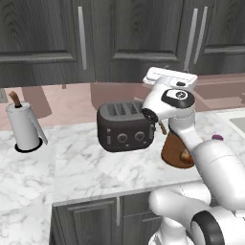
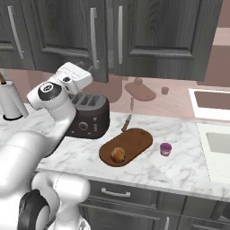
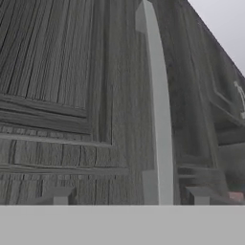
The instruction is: Pick the bread, place it on the cutting board, pick the jam, place it on the counter, and close the cabinet.
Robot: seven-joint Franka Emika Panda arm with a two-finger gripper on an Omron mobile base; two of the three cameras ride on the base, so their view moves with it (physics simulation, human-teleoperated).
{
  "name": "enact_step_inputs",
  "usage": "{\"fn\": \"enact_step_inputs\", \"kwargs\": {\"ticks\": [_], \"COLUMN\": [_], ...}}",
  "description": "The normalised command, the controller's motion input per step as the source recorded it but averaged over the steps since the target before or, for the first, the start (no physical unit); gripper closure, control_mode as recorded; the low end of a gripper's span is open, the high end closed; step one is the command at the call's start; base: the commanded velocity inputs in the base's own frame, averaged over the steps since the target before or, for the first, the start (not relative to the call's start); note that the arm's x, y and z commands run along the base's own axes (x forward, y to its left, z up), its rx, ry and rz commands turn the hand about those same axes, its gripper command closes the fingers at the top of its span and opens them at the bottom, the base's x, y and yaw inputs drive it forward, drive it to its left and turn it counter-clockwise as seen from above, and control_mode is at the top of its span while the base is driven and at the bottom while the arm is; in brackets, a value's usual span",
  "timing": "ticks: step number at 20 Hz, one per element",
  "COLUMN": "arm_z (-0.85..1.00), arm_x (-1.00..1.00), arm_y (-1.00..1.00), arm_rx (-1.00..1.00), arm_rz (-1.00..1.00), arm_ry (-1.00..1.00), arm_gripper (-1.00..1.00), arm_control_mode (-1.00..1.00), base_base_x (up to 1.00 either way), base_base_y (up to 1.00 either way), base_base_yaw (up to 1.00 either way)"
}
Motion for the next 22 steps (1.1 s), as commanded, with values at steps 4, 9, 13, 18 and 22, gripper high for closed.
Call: {"fn": "enact_step_inputs", "kwargs": {"ticks": [4, 9, 13, 18, 22], "arm_z": [0.0, 0.0, 0.0, 0.0, 0.0], "arm_x": [0.42, 0.36, 0.27, 0.24, 0.25], "arm_y": [-0.12, -0.06, 0.0, 0.0, 0.0], "arm_rx": [0.0, 0.0, 0.0, 0.0, 0.0], "arm_rz": [0.09, 0.08, 0.06, 0.04, 0.03], "arm_ry": [0.03, 0.07, 0.09, 0.1, 0.06], "arm_gripper": [-1.0, -1.0, -1.0, -1.0, -1.0], "arm_control_mode": [-1.0, -1.0, -1.0, -1.0, -1.0], "base_base_x": [0.0, 0.0, 0.0, 0.0, 0.0], "base_base_y": [0.0, 0.0, 0.0, 0.0, 0.0], "base_base_yaw": [0.0, 0.0, 0.0, 0.0, 0.0]}}
